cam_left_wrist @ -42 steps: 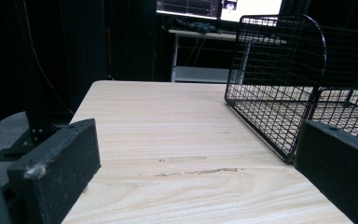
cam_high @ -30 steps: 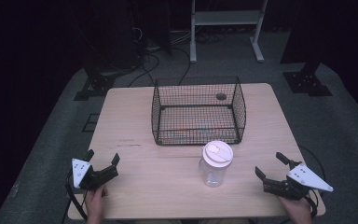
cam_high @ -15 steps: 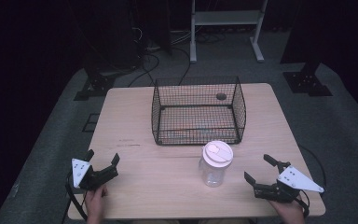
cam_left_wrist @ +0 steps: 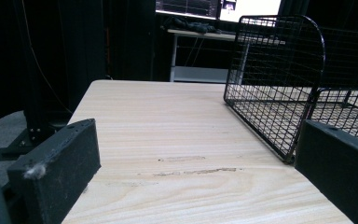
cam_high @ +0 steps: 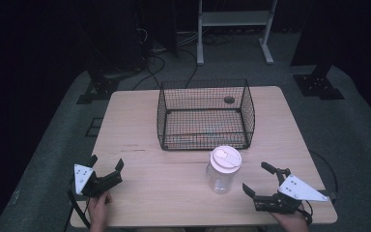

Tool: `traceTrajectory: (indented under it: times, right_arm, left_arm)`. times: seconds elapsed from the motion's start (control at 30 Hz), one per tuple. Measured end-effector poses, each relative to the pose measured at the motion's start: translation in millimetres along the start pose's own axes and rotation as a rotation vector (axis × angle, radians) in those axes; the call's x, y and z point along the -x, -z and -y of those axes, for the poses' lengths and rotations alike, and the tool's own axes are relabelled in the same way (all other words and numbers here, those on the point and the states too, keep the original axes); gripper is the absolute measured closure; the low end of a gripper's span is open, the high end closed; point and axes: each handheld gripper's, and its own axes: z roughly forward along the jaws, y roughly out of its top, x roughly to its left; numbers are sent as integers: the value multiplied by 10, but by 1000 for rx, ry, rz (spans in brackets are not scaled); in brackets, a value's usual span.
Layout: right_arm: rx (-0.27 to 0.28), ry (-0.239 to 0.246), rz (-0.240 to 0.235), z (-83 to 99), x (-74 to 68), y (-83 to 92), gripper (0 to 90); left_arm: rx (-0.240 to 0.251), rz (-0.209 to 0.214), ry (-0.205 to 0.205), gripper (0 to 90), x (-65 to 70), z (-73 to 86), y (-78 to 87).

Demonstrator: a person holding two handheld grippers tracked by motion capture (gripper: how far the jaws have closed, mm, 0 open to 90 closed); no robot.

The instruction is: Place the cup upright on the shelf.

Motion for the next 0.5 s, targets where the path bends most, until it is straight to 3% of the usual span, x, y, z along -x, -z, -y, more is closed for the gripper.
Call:
traceTrajectory:
  times: [0.4,0.5]
  right_arm:
    - [-12,37,-61,-121,-139,-180,73]
    - [-18,48,-58,-159,-162,-241,73]
  left_arm:
    - [-1,-1,1,0,1,1,1]
    - [-1,-1,2,0,1,1,2]
